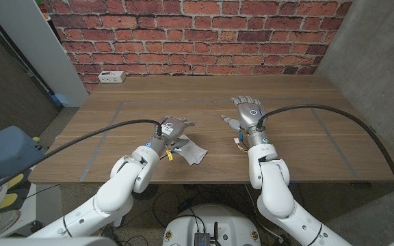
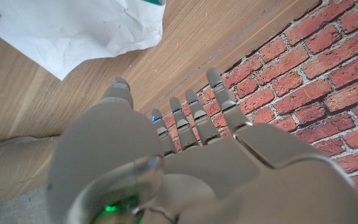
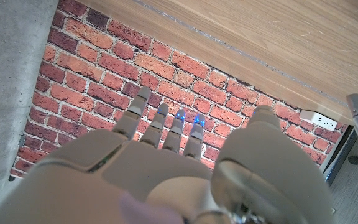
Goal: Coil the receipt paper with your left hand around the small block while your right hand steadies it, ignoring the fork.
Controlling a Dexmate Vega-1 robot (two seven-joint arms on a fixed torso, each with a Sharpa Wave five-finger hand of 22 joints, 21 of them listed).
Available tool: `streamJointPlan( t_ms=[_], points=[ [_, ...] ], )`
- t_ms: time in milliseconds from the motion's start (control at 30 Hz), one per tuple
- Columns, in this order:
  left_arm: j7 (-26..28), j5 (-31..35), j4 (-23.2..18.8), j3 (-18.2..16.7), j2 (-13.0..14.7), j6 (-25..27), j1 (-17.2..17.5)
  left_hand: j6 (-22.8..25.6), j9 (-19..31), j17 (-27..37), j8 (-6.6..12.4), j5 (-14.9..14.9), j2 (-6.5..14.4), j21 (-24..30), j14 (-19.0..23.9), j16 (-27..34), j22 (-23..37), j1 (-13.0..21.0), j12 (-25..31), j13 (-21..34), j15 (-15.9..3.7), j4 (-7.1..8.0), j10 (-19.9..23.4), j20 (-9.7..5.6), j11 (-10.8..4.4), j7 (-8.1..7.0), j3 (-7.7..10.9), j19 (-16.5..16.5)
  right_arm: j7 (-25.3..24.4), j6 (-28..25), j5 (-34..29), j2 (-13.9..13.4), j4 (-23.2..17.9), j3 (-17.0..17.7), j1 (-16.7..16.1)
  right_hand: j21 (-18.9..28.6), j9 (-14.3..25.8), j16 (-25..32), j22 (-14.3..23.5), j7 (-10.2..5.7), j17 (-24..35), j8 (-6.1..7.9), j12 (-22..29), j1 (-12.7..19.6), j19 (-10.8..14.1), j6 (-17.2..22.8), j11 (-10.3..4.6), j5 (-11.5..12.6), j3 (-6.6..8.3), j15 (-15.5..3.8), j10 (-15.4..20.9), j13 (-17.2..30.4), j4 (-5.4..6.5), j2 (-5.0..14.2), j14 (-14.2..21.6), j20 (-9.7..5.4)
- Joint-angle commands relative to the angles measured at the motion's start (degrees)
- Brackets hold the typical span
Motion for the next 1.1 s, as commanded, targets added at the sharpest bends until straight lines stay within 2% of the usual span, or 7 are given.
streamJointPlan(
  t_ms=[33, 200, 333, 500, 700, 933, 1100],
  points=[
    [26.09, -19.93, 4.05, -7.03, -0.21, -10.1, 4.47, 0.14, 0.08, -0.16, 0.4, -0.11, 0.3, -0.29, 0.14, 0.54, 0.15, -1.02, -0.21, -0.14, -1.56, 0.81, 0.33, 0.22, 0.45, 0.69, 0.09, -0.02, -12.98, 3.05, 13.51, 2.05, 1.83, 1.49, -0.2, 0.35, -0.06, 0.06, 0.02, 0.21, -0.06, 0.14, -0.11, 0.4, 0.86, 1.23, 0.08, 0.36, 0.47, -2.32, 0.97, 0.03, -0.24, 0.87, 0.78, -0.18],
    [32.05, -26.74, 6.76, -8.39, -0.22, -15.67, 4.24, 0.24, 0.06, -0.66, 0.46, -0.05, 0.81, -0.66, 0.15, 0.55, 0.15, -2.37, -0.82, -0.53, -0.92, 1.45, -0.38, 0.2, 0.75, 1.02, 0.02, -0.15, -20.21, 5.8, 22.1, 2.78, 3.25, 2.18, 0.31, 0.37, -0.07, 0.09, 0.01, 0.43, -0.14, 0.35, -0.11, 0.69, 1.22, 2.2, 0.09, 0.36, 0.79, -2.28, 1.44, 0.03, -0.44, 1.13, 1.1, -0.46],
    [34.59, -31.28, 8.71, -8.95, -0.21, -19.7, 3.57, -0.92, -0.02, -1.39, 0.01, 0.06, 0.94, -1.3, -1.27, -0.01, 0.15, -3.37, -1.71, -1.09, -0.4, 1.7, -1.58, -0.38, 1.0, 1.04, 0.01, -0.74, -25.12, 8.58, 28.73, 2.94, 4.42, 2.7, 0.81, 0.41, -0.08, 0.08, 0.01, 0.67, -0.22, 0.39, -0.07, 0.99, 1.61, 2.79, 0.32, 0.34, 1.13, -2.24, 1.97, 0.02, -0.65, 1.4, 1.36, -0.57],
    [36.35, -36.04, 11.04, -9.42, -0.16, -24.3, 2.58, -2.65, -0.14, -2.3, -0.42, 0.22, 1.29, -2.26, -2.38, -0.29, 0.17, -4.55, -2.48, -1.84, 0.25, 2.01, -2.31, 0.27, 1.32, 1.04, 0.09, -1.97, -31.09, 13.94, 37.97, 3.0, 6.13, 3.89, 1.14, 0.5, -0.09, 0.14, 0.0, 1.0, -0.3, 0.46, -0.07, 1.4, 2.23, 3.58, 0.86, 0.29, 1.59, -2.0, 2.53, 0.01, -0.94, 1.72, 1.82, -0.87],
    [38.97, -41.18, 14.74, -10.02, -0.51, -31.33, 1.33, -4.15, -0.29, -3.81, -0.43, 0.41, 1.71, -3.74, -6.01, -1.09, 0.16, -6.49, -3.48, -3.03, 0.33, 2.52, -3.32, -1.59, 1.81, 1.17, 0.15, -3.75, -36.34, 20.62, 46.92, 2.62, 8.31, 4.74, 1.73, 0.51, -0.11, 0.09, -0.01, 1.46, -0.35, 0.52, -0.11, 1.77, 2.69, 4.45, 1.55, 0.17, 2.07, -1.79, 3.02, 0.0, -1.23, 2.0, 2.03, -1.49],
    [40.19, -48.37, 19.92, -11.27, -1.07, -41.82, 0.23, -4.95, -0.41, -4.96, -0.4, 0.51, 1.96, -4.66, -7.04, -0.88, 0.13, -7.84, -4.08, -3.95, 0.71, 2.84, -4.16, -3.47, 2.14, 1.76, 0.21, -4.51, -39.41, 27.45, 54.92, 1.84, 10.0, 5.24, 2.33, 0.66, -0.13, 0.27, -0.01, 2.33, -0.38, 0.5, -0.19, 2.01, 3.6, 5.37, 2.19, -0.06, 2.57, -1.38, 3.57, 0.0, -1.48, 2.23, 2.84, -2.34],
    [39.76, -53.77, 24.43, -12.07, -2.13, -50.24, -0.81, -5.58, -0.52, -5.98, -0.4, 0.51, 2.48, -5.38, -8.1, -0.88, 0.11, -9.23, -4.23, -4.83, 0.59, 3.34, -4.13, -4.94, 2.7, 3.15, 0.31, -4.95, -41.23, 35.99, 62.17, 1.49, 12.25, 6.67, 2.34, 0.88, -0.13, 0.46, -0.04, 3.48, -0.47, 0.34, -0.34, 1.85, 4.88, 6.18, 3.99, -0.46, 3.06, -0.73, 4.09, 0.0, -1.5, 2.48, 3.92, -2.57]
  ],
)
